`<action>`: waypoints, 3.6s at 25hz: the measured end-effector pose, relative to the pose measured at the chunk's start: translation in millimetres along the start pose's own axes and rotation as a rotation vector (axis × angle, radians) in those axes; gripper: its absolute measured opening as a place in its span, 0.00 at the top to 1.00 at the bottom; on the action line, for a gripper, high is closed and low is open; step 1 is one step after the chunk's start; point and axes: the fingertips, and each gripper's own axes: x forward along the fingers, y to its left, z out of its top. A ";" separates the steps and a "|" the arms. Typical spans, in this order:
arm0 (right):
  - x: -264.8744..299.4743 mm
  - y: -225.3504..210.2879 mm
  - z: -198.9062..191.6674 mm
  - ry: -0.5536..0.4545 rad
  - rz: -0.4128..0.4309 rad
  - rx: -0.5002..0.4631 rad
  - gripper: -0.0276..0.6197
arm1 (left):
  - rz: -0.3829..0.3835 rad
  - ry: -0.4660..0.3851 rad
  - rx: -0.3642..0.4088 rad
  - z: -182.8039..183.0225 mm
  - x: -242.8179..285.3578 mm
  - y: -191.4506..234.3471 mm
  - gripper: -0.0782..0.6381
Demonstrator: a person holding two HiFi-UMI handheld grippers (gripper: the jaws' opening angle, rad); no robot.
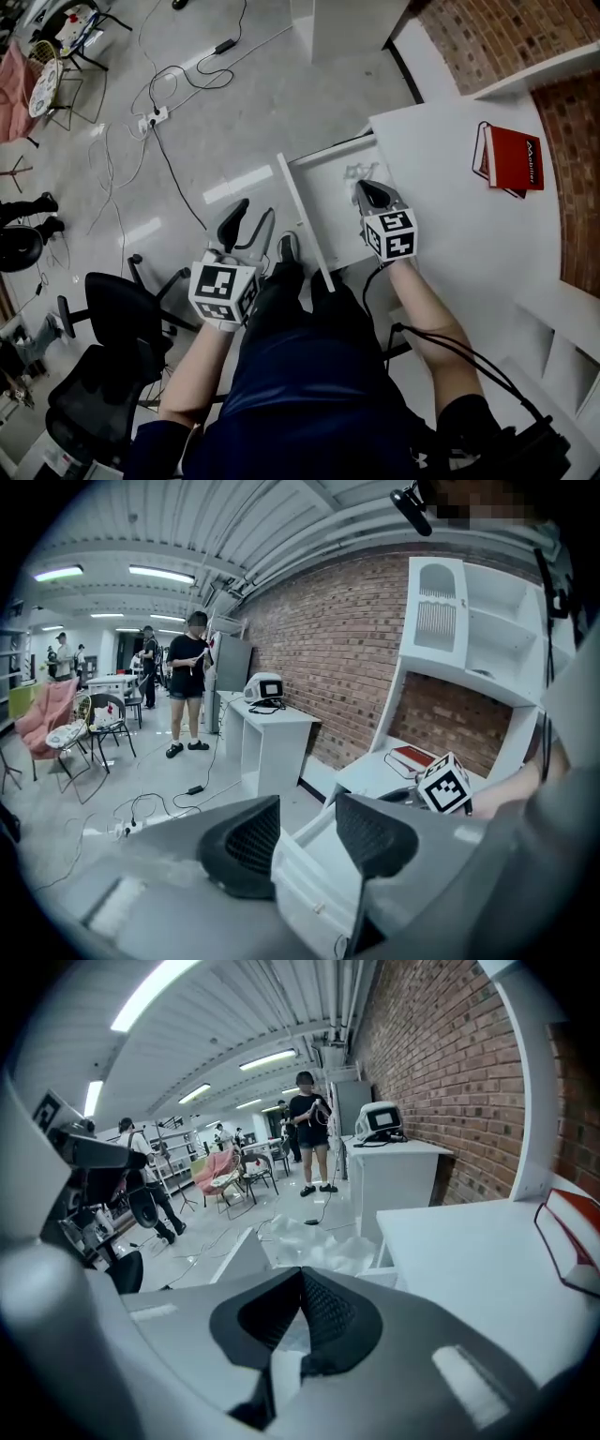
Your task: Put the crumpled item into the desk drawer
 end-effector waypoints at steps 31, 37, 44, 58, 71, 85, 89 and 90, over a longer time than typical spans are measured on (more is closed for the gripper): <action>110.5 -20.3 -164.3 0.391 -0.013 -0.076 0.95 | 0.029 0.143 -0.085 -63.5 24.8 22.2 0.62; 116.5 -24.4 -172.8 0.401 -0.016 -0.075 0.95 | 0.022 0.141 -0.078 -64.6 29.5 22.9 0.62; 112.1 -19.2 -167.3 0.377 -0.018 -0.060 0.84 | 0.014 0.129 -0.071 -58.8 35.2 23.0 0.62; 33.0 -4.1 -59.7 0.103 -0.040 -0.029 0.87 | -0.012 -0.013 0.039 22.2 47.3 11.8 0.62; -115.2 -5.3 100.3 -0.330 -0.138 0.021 0.89 | -0.082 -0.180 0.117 94.3 14.3 -45.4 0.63; -252.4 20.8 181.6 -0.606 -0.225 -0.037 0.93 | -0.147 -0.329 0.117 148.2 -46.2 -92.8 0.63; -280.8 28.7 192.3 -0.685 -0.262 -0.040 0.95 | -0.166 -0.383 0.134 164.8 -54.6 -106.1 0.64; -285.7 31.0 193.4 -0.698 -0.269 -0.043 0.95 | -0.169 -0.396 0.137 169.2 -57.0 -108.2 0.64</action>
